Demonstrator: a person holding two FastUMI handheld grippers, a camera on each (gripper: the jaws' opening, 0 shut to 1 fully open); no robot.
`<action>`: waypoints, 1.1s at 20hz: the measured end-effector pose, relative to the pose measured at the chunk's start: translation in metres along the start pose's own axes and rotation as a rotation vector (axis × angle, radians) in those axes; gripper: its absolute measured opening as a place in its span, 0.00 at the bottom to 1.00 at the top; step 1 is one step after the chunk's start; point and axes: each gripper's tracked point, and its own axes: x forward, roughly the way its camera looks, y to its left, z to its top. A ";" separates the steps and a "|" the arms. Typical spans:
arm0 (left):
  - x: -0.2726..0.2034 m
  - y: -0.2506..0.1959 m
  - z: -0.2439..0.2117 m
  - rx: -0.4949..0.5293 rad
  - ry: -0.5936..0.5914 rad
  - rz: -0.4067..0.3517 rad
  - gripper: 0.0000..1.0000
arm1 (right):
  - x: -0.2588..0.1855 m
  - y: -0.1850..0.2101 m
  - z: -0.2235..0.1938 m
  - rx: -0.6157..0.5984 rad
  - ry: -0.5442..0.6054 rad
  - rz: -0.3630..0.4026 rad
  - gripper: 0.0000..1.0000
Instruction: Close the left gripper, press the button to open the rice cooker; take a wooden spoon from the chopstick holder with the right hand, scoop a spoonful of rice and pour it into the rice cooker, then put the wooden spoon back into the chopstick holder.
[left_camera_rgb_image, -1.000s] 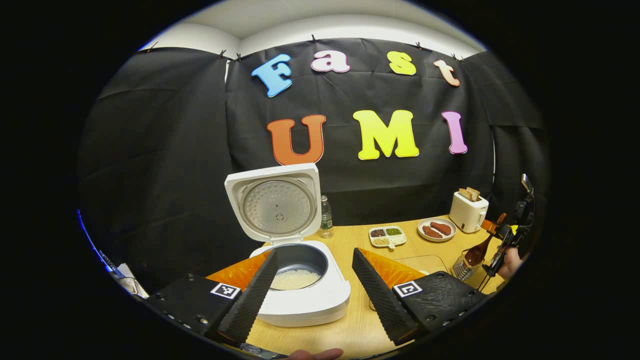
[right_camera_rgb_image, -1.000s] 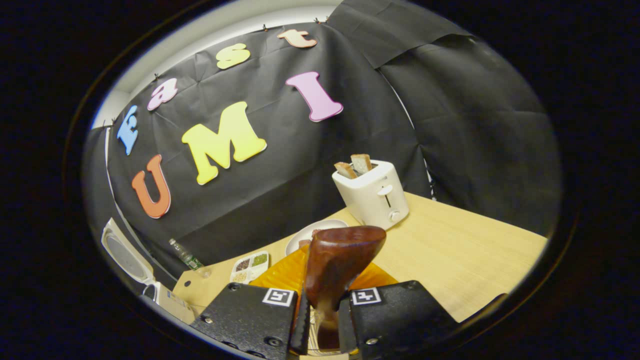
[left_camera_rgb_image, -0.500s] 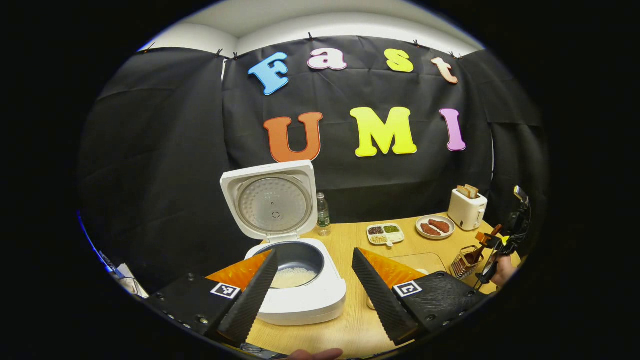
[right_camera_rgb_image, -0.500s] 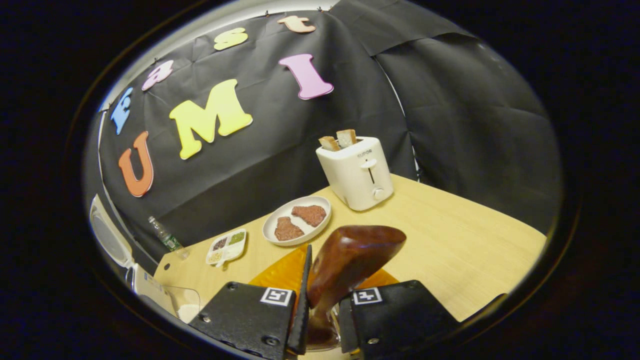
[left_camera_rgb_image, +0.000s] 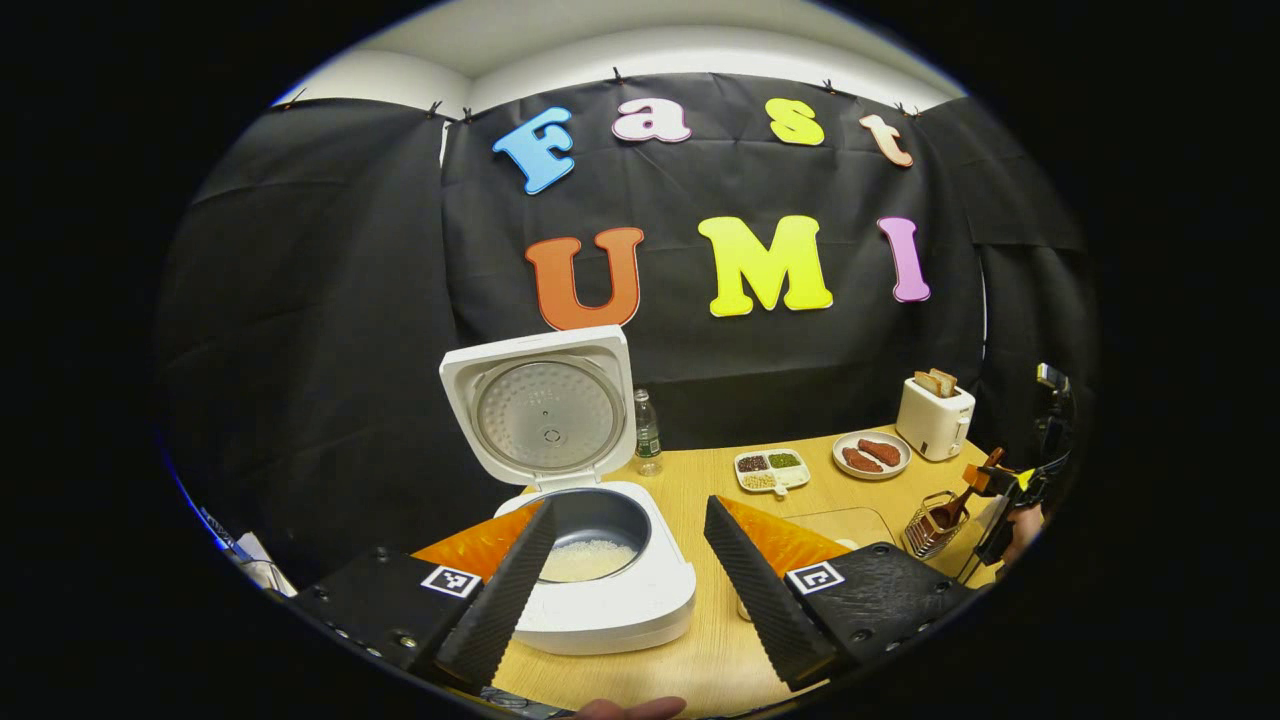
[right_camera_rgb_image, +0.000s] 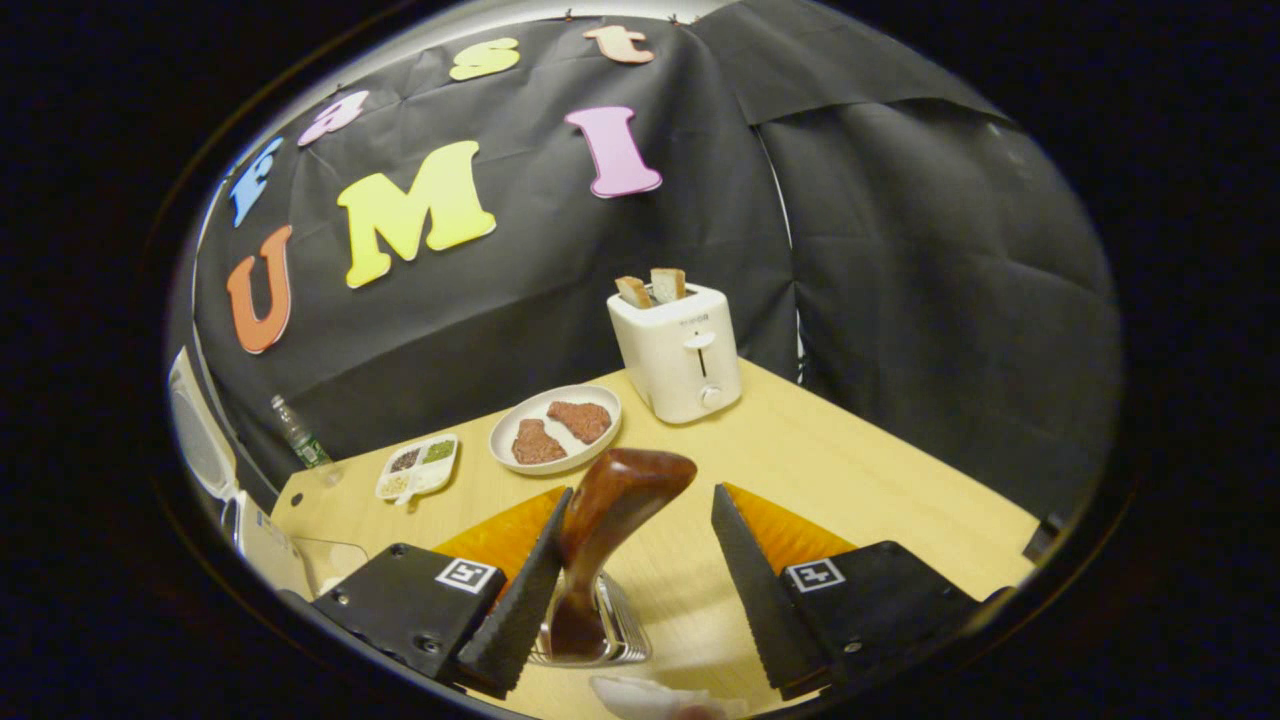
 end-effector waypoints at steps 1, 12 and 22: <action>0.001 0.001 0.003 -0.002 -0.003 -0.002 0.96 | -0.014 -0.003 0.011 -0.038 -0.018 -0.009 0.90; 0.008 0.016 0.071 -0.006 -0.137 0.037 0.95 | -0.202 0.068 0.147 -0.244 -0.259 0.105 1.00; 0.069 0.071 0.194 -0.075 -0.206 0.121 0.95 | -0.271 0.124 0.144 -0.338 -0.241 0.241 1.00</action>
